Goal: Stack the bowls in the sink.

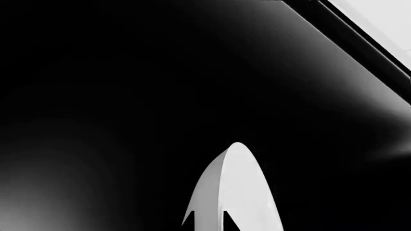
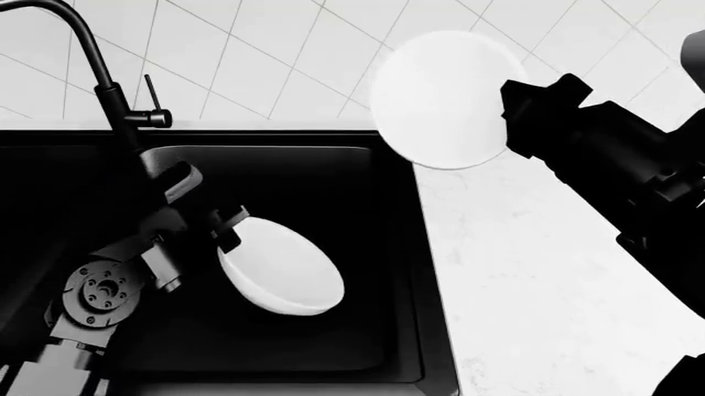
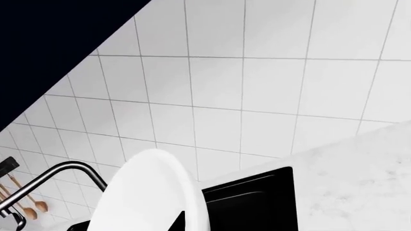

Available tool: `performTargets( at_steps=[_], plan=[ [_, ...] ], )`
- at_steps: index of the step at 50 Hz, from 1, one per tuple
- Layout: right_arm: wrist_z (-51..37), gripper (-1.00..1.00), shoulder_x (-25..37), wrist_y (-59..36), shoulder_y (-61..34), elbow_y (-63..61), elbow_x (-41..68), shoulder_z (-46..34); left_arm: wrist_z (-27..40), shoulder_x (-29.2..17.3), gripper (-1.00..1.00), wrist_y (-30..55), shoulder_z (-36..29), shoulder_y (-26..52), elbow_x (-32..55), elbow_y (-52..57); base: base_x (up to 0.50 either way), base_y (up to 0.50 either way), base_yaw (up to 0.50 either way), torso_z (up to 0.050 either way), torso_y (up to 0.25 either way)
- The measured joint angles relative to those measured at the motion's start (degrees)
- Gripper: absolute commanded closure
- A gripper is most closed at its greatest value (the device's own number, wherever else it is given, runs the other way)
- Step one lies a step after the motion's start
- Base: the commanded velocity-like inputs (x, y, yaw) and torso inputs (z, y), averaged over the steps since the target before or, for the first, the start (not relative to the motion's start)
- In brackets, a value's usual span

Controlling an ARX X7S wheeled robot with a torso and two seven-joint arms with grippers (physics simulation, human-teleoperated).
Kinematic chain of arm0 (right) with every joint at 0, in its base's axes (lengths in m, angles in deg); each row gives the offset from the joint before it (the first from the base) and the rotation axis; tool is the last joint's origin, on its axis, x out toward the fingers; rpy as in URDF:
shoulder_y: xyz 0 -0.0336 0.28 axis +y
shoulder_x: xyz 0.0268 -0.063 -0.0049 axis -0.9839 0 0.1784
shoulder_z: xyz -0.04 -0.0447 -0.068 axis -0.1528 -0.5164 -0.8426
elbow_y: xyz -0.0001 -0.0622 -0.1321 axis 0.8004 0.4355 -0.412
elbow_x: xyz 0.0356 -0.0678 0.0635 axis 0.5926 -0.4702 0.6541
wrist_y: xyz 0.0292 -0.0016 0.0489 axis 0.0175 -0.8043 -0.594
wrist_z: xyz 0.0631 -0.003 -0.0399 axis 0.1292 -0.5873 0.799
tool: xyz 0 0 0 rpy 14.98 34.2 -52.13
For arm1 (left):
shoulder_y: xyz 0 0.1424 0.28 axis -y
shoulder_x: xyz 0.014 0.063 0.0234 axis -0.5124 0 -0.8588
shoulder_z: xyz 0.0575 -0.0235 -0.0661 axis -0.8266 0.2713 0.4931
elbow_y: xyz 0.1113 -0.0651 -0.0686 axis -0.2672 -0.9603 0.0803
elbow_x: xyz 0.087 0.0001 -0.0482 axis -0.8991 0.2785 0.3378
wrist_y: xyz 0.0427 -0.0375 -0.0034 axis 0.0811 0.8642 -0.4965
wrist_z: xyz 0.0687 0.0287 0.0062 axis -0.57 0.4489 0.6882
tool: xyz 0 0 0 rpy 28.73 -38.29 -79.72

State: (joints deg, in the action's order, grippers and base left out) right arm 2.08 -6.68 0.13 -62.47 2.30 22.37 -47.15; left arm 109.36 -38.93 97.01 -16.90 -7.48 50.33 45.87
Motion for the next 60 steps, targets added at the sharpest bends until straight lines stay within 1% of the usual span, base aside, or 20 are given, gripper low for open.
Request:
performTargets(
  at_steps=[32, 40, 46, 47, 60],
  plan=[
    [-0.9, 1.00, 1.6, 1.3, 0.3, -0.6, 1.9, -0.4, -5.5, 2.9, 1.00, -2.4, -3.1, 3.1, -6.0, -9.7, 0.00, 0.00, 0.00, 0.000, 0.000],
    [-0.6, 1.00, 1.9, 1.6, 0.6, -0.6, 1.7, -0.4, -5.6, 2.9, 1.00, -2.3, -3.6, 3.2, -6.9, -9.9, 0.00, 0.00, 0.00, 0.000, 0.000],
    [-0.7, 1.00, 2.2, 2.0, 0.7, -0.8, 2.3, -0.3, -4.4, 2.3, 1.00, -1.7, -3.6, 2.3, -5.7, -7.6, 0.00, 0.00, 0.00, 0.000, 0.000],
    [-0.7, 1.00, 2.2, 2.0, 0.7, -0.9, 2.3, -0.4, -4.1, 2.1, -1.00, -1.6, -3.5, 2.0, -5.4, -7.0, 0.00, 0.00, 0.00, 0.000, 0.000],
    [-0.3, 1.00, 2.0, 2.6, 0.6, -1.0, 1.9, -1.0, 3.3, -1.7, -1.00, 0.6, -1.0, -2.2, -0.6, 5.6, 0.00, 0.00, 0.00, 0.001, 0.000]
  ],
)
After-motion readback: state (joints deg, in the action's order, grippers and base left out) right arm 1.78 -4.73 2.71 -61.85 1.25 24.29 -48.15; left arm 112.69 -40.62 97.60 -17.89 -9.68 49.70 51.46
